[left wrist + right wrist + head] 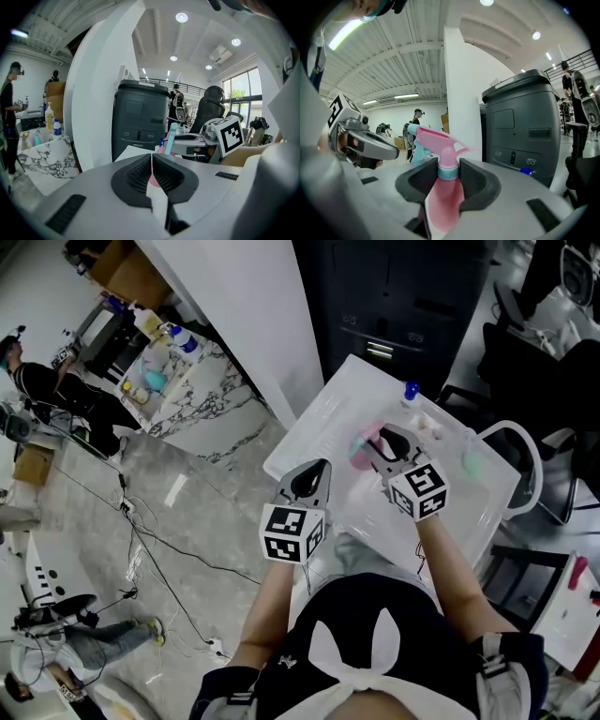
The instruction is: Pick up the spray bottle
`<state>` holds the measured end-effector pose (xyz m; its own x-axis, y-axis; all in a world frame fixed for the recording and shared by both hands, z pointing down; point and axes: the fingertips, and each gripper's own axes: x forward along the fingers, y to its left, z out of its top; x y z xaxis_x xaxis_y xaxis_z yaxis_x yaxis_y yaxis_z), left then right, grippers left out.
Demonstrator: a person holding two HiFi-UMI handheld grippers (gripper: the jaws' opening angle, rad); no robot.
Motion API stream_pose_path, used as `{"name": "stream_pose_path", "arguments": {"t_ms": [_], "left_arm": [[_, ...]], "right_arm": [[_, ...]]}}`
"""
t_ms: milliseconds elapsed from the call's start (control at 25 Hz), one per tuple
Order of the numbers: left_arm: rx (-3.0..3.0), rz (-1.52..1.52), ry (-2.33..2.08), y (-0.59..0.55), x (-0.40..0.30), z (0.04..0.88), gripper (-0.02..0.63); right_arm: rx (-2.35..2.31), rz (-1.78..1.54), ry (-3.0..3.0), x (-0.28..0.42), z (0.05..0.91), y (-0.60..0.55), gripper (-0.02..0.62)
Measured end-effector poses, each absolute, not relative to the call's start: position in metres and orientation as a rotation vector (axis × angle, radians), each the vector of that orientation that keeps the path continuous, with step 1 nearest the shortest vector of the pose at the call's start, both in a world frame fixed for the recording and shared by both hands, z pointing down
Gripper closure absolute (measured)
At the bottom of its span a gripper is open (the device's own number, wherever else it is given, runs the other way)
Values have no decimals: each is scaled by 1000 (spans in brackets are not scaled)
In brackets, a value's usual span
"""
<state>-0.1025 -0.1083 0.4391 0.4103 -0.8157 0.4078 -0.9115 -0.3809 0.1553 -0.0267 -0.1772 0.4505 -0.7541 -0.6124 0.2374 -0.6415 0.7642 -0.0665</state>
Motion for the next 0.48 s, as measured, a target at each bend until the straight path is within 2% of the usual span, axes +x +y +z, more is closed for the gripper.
{"name": "stream_pose_path", "arguments": {"t_ms": [480], "left_arm": [[2316,368,-1502,-106,-104,439,574]], "right_arm": [[995,200,-2798,-20,433,-160,448]]}}
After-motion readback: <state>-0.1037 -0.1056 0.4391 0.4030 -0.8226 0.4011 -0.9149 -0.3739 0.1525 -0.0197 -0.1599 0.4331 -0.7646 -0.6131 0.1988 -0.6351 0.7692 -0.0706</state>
